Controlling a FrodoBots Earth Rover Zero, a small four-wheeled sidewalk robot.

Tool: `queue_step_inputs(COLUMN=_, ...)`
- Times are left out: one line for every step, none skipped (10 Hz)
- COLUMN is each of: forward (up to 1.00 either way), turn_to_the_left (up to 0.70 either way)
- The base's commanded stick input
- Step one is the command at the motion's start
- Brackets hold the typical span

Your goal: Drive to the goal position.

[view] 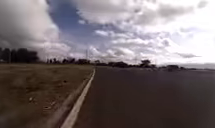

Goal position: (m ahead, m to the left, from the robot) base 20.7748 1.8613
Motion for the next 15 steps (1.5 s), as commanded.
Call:
queue_step_inputs(forward=0.97, turn_to_the_left=0.0)
queue_step_inputs(forward=0.89, turn_to_the_left=0.0)
queue_step_inputs(forward=0.84, turn_to_the_left=0.0)
queue_step_inputs(forward=0.85, turn_to_the_left=0.0)
queue_step_inputs(forward=0.85, turn_to_the_left=0.0)
queue_step_inputs(forward=0.85, turn_to_the_left=0.0)
queue_step_inputs(forward=0.85, turn_to_the_left=0.0)
queue_step_inputs(forward=0.85, turn_to_the_left=0.0)
queue_step_inputs(forward=0.85, turn_to_the_left=0.0)
queue_step_inputs(forward=0.85, turn_to_the_left=0.0)
queue_step_inputs(forward=0.85, turn_to_the_left=0.0)
queue_step_inputs(forward=0.85, turn_to_the_left=0.0)
queue_step_inputs(forward=0.85, turn_to_the_left=0.0)
queue_step_inputs(forward=0.85, turn_to_the_left=0.0)
queue_step_inputs(forward=0.85, turn_to_the_left=0.0)
